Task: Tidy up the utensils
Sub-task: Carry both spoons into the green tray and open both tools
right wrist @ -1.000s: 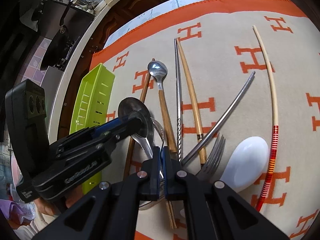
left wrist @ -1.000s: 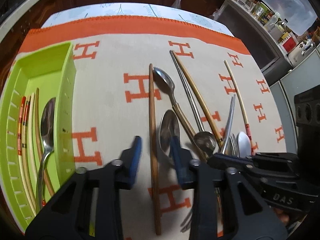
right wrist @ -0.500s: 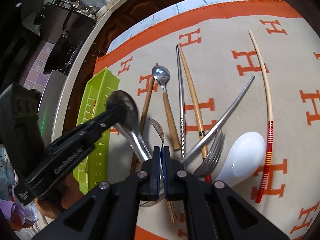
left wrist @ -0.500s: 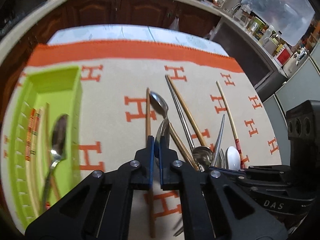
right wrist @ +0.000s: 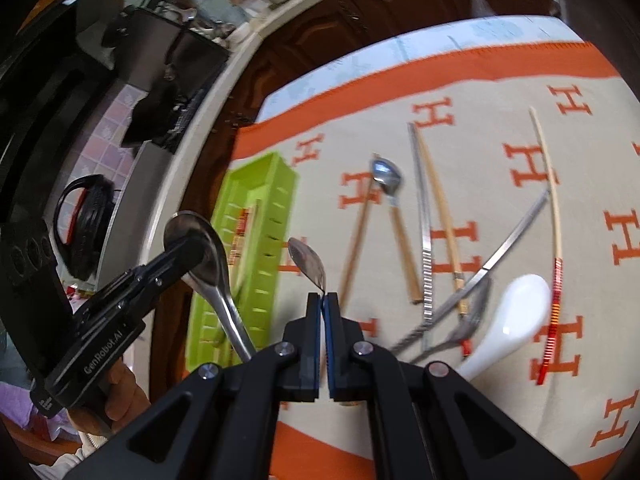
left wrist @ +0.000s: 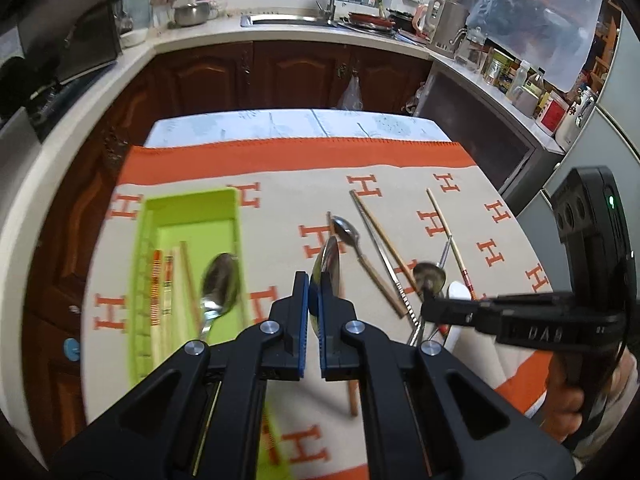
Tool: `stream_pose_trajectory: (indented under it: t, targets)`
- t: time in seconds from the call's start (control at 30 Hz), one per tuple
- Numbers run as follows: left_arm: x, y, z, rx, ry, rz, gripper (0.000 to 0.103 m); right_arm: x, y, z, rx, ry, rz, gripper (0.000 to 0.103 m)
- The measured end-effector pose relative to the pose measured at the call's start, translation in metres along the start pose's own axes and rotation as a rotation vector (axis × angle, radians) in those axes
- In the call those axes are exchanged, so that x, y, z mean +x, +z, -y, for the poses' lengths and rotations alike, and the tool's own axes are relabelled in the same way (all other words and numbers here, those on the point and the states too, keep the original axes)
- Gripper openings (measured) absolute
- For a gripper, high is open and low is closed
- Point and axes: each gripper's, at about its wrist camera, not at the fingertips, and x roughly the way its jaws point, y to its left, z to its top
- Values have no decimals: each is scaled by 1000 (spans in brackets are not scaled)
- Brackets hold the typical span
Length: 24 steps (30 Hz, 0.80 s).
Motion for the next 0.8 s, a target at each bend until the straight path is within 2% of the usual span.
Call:
stream_pose_trajectory:
  t: [0.27, 0.5, 0.7, 0.8]
  targets:
    - [-47, -11, -46, 2, 79, 4, 2, 0, 5, -65, -106, 98, -7, 1]
    - [-57, -20, -85, 0, 150, -21, 2, 19, 13, -120, -169, 186, -85, 1]
    - [-25, -32, -102, -4, 168, -97, 2, 82, 17, -126, -149, 87, -204, 1]
    - [-6, -36, -108, -19, 175, -129, 2, 104, 18, -119, -132, 26, -223, 3]
